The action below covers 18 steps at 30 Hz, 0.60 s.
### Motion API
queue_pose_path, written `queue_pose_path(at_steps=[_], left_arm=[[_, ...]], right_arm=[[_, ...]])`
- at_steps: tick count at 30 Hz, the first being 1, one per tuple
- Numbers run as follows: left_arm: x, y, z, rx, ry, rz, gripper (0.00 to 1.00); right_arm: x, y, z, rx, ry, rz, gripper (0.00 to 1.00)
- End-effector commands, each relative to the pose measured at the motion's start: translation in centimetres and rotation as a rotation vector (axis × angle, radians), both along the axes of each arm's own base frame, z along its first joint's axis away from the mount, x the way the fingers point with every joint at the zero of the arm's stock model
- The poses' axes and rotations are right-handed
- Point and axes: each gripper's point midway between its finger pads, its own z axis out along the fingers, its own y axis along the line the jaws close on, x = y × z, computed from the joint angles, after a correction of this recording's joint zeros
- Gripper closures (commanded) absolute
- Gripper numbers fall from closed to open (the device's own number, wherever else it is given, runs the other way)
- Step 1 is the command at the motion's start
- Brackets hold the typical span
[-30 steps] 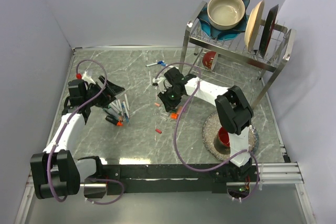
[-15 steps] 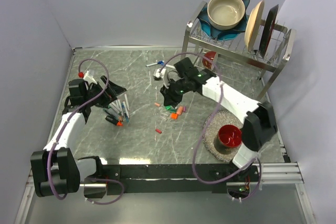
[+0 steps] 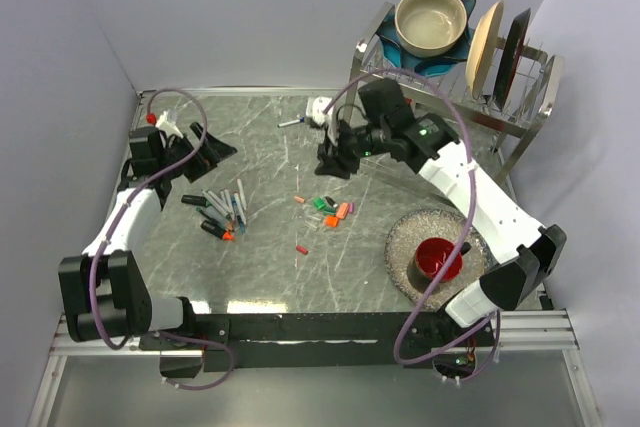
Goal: Open the pen caps
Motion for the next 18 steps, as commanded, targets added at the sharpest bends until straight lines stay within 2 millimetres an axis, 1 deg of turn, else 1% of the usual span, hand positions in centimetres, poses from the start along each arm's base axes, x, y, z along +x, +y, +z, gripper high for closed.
queue_pose_path(at_steps=[1,2,3,5,6,7,8,9,10,11,12,13,14,15,16,17,18], left_arm=[[3.6,1.1,4.5,0.084,-0.149,0.024,0.01],[4.1,1.2,5.5,0.107,-0.168,0.020,0.01],[4.7,1.5,5.3,0.123,-0.159,0.027,0.01],[5.6,1.3,6.0,0.177,-0.178,0.003,0.01],[6.1,1.5,6.0,0.206,-0.180,0.015,0.01],[6.4,0.9,5.9,0.255,-0.197,-0.011,0.01],[7.3,0.8,6.0,0.290,-0.203,-0.019,0.01],[7.6,1.0,5.4,0.339,-0.174,0.000,0.01],[8.1,1.1,5.2,0.400,-0.183,-0.011,0.01],[8.8,-0.2,5.3,0.437,-0.205,-0.040,0.01],[9.3,-0.5,5.2,0.473,-0.221,-0.048,0.01],[9.9,-0.8,5.0,0.544,-0.243,-0.053,0.01],[10.8,-1.2,4.7,0.576,-0.254,-0.063,0.01],[11.4,-1.5,4.4,0.602,-0.262,-0.074,0.01],[11.8,-2.3,4.0,0.636,-0.268,-0.108,0.01],[13.2,-2.9,3.3,0.651,-0.258,-0.125,0.01],[13.8,-3.4,2.9,0.661,-0.246,-0.141,0.00]], right_arm=[[0.5,0.5,3.9,0.083,-0.022,-0.028,0.50],[0.7,0.7,4.1,0.094,-0.028,-0.031,0.48],[0.7,0.8,3.3,0.093,0.000,-0.050,0.44],[0.9,1.0,2.7,0.101,0.003,-0.045,0.34],[0.8,0.9,1.4,0.093,0.033,-0.035,0.24],[0.3,1.0,1.0,0.100,0.043,0.008,0.21],[-1.1,1.3,0.6,0.122,0.085,0.098,0.18],[-1.1,1.1,-0.2,0.126,0.122,0.092,0.16],[-1.3,1.2,-0.6,0.133,0.140,0.106,0.13],[-1.8,1.0,-1.3,0.119,0.159,0.123,0.00],[-1.7,0.8,-1.9,0.099,0.147,0.129,0.00],[-1.7,0.6,-2.5,0.085,0.156,0.132,0.00],[-1.9,0.4,-3.3,0.062,0.187,0.134,0.00],[-2.0,0.3,-3.7,0.049,0.183,0.153,0.00],[-2.2,0.2,-4.2,0.038,0.193,0.164,0.00],[-2.4,0.0,-4.6,0.025,0.203,0.169,0.00],[-2.7,-0.3,-5.7,0.011,0.218,0.165,0.00]])
